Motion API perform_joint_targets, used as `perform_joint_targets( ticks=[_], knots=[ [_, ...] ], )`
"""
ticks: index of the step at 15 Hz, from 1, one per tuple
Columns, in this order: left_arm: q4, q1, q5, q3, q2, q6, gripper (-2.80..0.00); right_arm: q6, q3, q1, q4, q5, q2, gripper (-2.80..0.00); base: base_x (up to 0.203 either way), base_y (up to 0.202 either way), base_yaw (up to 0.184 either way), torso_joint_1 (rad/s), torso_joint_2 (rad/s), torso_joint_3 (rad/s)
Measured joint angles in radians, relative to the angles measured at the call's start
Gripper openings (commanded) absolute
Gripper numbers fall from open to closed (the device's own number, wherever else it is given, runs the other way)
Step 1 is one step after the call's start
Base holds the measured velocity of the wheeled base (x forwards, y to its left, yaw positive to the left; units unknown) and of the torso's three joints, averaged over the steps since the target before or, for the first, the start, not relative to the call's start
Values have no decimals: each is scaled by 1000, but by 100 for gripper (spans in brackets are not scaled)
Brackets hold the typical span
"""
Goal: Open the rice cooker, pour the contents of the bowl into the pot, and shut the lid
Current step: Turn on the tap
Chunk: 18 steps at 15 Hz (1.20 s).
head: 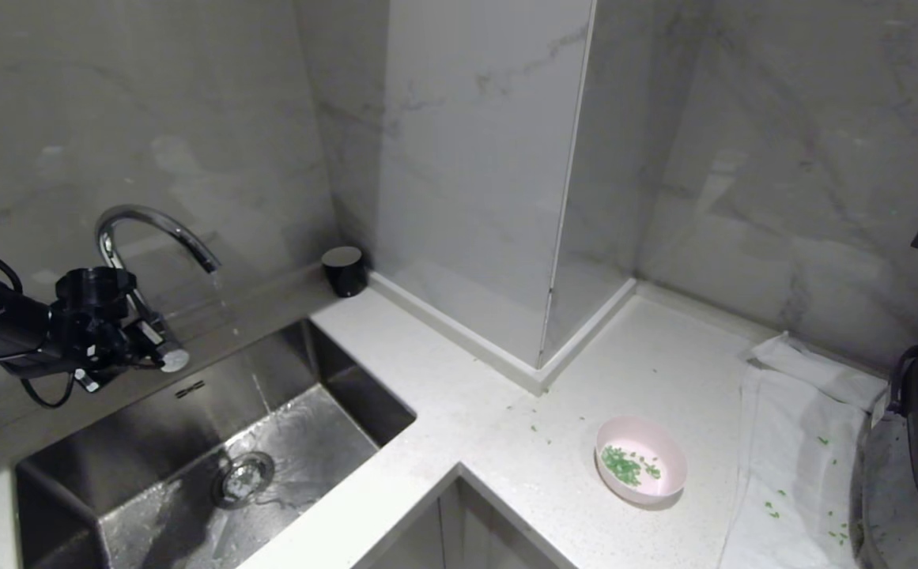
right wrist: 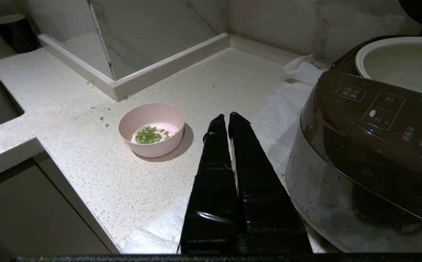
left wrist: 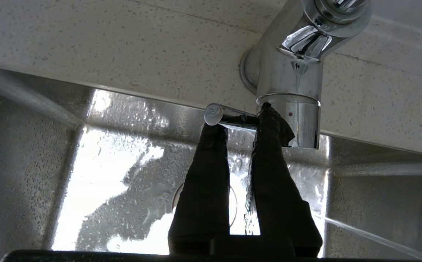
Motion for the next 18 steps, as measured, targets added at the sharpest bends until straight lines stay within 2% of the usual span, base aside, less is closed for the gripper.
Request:
perform_joint_targets(
  ticks=[1, 10, 14, 18],
  knots=[
    [0, 0, 0, 1, 0, 0, 0, 0, 0, 0, 0, 0, 0, -280, 0, 0, 0, 0, 0, 0],
    [3, -6, -6, 31, -15, 1, 0, 1, 0, 0, 0, 0, 0, -280, 0, 0, 0, 0, 0, 0],
    [0, -46, -62, 120, -89, 0, 0, 0, 0, 0, 0, 0, 0, -280, 0, 0, 0, 0, 0, 0],
    [-7, -103, -143, 272, -201, 4, 0, 0, 0, 0, 0, 0, 0, -280, 0, 0, 0, 0, 0, 0]
  ],
)
